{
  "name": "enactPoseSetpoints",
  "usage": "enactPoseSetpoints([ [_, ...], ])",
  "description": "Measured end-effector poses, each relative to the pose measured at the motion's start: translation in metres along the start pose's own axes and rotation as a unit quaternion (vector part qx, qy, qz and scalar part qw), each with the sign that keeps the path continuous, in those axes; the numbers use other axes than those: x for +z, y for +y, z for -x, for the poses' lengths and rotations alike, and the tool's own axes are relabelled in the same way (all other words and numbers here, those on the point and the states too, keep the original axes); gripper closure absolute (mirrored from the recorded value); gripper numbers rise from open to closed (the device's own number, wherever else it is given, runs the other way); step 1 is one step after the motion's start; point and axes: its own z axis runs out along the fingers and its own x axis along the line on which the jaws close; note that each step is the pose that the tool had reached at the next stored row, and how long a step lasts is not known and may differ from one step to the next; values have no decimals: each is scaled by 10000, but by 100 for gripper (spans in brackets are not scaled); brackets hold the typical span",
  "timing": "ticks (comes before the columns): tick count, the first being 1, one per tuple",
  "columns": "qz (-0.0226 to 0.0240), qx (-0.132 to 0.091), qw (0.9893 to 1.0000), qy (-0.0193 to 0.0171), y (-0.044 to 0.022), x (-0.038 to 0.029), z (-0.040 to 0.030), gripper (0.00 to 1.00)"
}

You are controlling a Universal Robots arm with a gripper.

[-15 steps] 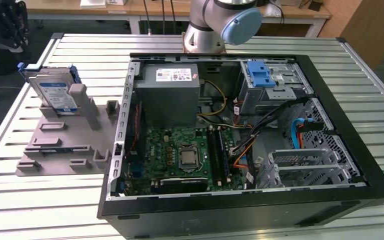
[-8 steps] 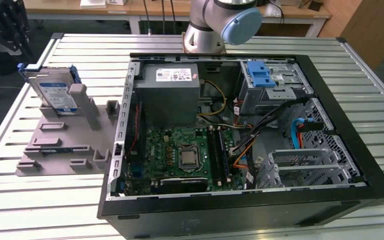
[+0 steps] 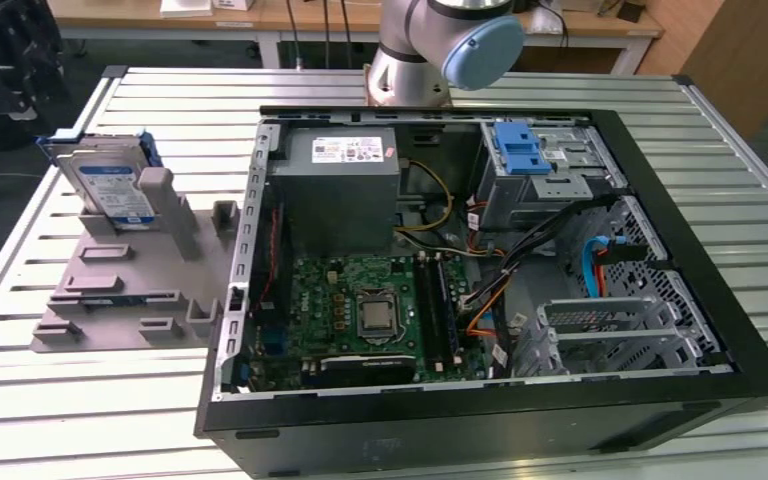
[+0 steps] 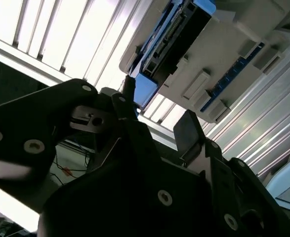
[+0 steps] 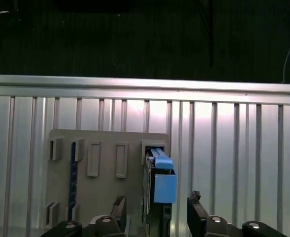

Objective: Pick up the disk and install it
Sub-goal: 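Pick up the disk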

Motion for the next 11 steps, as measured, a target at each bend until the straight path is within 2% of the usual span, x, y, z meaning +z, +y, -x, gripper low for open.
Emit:
enactPoseSetpoints([
  [3, 0, 1, 10000, 3, 2, 30, 8, 36],
  [4, 0, 2, 10000, 3, 2, 41, 11, 30],
  [11, -1, 62, 10000, -3, 0, 142, 19, 30],
])
